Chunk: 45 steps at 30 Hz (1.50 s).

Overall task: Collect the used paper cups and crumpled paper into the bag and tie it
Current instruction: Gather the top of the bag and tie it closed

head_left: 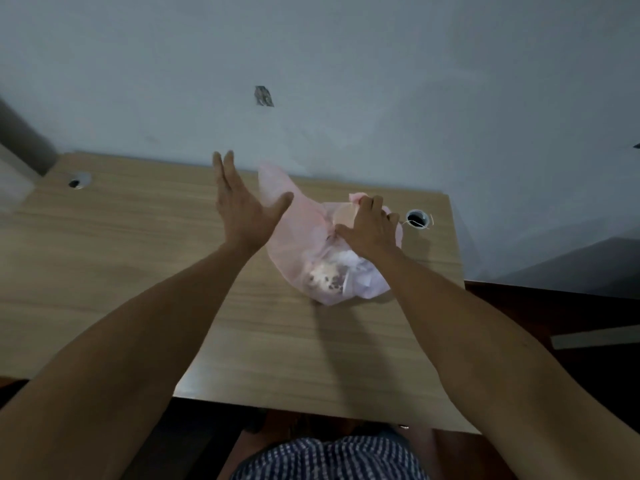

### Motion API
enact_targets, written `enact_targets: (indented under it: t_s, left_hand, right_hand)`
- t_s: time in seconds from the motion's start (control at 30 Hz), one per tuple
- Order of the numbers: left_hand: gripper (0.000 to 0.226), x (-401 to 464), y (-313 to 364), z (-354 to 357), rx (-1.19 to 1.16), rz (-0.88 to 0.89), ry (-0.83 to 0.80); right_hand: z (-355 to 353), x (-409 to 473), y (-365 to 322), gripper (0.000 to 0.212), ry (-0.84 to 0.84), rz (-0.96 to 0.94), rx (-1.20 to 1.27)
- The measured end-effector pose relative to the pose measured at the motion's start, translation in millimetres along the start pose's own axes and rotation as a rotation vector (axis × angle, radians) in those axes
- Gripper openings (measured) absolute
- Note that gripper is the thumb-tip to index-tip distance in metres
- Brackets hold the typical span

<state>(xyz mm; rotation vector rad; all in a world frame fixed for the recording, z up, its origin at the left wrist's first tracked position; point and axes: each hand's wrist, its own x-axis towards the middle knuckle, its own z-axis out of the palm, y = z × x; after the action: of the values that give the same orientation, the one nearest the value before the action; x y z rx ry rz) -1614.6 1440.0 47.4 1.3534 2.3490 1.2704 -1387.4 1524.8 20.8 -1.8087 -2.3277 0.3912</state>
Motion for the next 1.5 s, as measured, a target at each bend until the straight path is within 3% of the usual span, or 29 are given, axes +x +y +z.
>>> enact_targets:
  t_s: [0.07, 0.13, 0.17, 0.23, 0.3, 0.37, 0.43, 0.53, 0.6, 0.73, 0.87, 0.93, 1.0, 1.1, 1.2, 1.27, 1.37, 1.43, 1.5]
  left_hand:
    - [0.132, 9, -2, 5, -0.314, -0.228, -0.245]
    - [0.104, 11, 4, 11, -0.413, -0.269, -0.469]
    - [0.085, 12, 8, 16, -0.346, -0.232, -0.493]
    - [0.058, 9, 23, 25, -0.128, -0.110, -0.466]
    - [0.049, 2, 45, 31, -0.002, 0.084, -0.443]
    - [0.043, -8, 62, 37, -0.072, 0.203, -0.473]
    - [0.033, -19, 70, 47, -0.141, 0.173, -0.502]
    - [0.034, -28, 78, 61, -0.188, 0.013, -0.417]
    - [0.041, -34, 85, 65, -0.189, 0.002, -0.295]
    - [0.021, -44, 86, 66, -0.125, 0.197, -0.339]
    - [0.045, -43, 82, 71, 0.126, 0.338, -0.383]
    - [0.045, -44, 85, 68, 0.191, 0.382, -0.349]
    - [0.038, -44, 91, 65, 0.076, 0.341, -0.319]
    - [0.041, -41, 102, 61, -0.159, 0.071, -0.244]
    - [0.033, -33, 107, 62, -0.209, -0.121, -0.144]
    - [0.021, -29, 107, 61, -0.203, -0.127, -0.124]
    - [0.040, -27, 111, 57, -0.171, 0.018, -0.119]
    - [0.037, -28, 116, 54, -0.216, 0.060, -0.131]
    - [0.027, -29, 121, 54, -0.343, -0.005, -0.135]
  right_hand:
    - [1, 1, -2, 0.076, 0.010, 0.004, 0.010]
    - [1, 2, -5, 0.077, 0.022, 0.014, 0.014]
    - [2, 1, -6, 0.078, 0.027, 0.022, 0.006]
    - [4, 0, -7, 0.083, 0.049, 0.056, -0.028]
    - [8, -2, -10, 0.086, 0.075, 0.112, -0.064]
    - [11, -6, -15, 0.082, 0.090, 0.152, -0.066]
    - [14, -10, -18, 0.067, 0.107, 0.173, -0.075]
    - [19, -15, -17, 0.059, 0.137, 0.206, -0.074]
    - [22, -17, -12, 0.059, 0.132, 0.203, -0.061]
    - [12, -15, 2, 0.051, 0.070, 0.087, 0.128]
    - [-8, -5, 11, 0.048, 0.154, 0.054, 0.312]
    - [-17, -2, 16, 0.042, 0.260, 0.068, 0.392]
    - [-26, -1, 18, 0.036, 0.311, 0.087, 0.547]
    - [-40, -2, 18, 0.049, 0.304, 0.212, 0.792]
    - [-50, -2, 19, 0.031, 0.288, 0.249, 0.751]
    - [-56, -5, 18, 0.027, 0.306, 0.180, 0.793]
    - [-71, -10, 15, 0.027, 0.309, 0.107, 0.870]
    - [-84, -14, 11, 0.025, 0.268, 0.129, 1.037]
    - [-95, -16, 5, 0.019, 0.197, 0.180, 1.294]
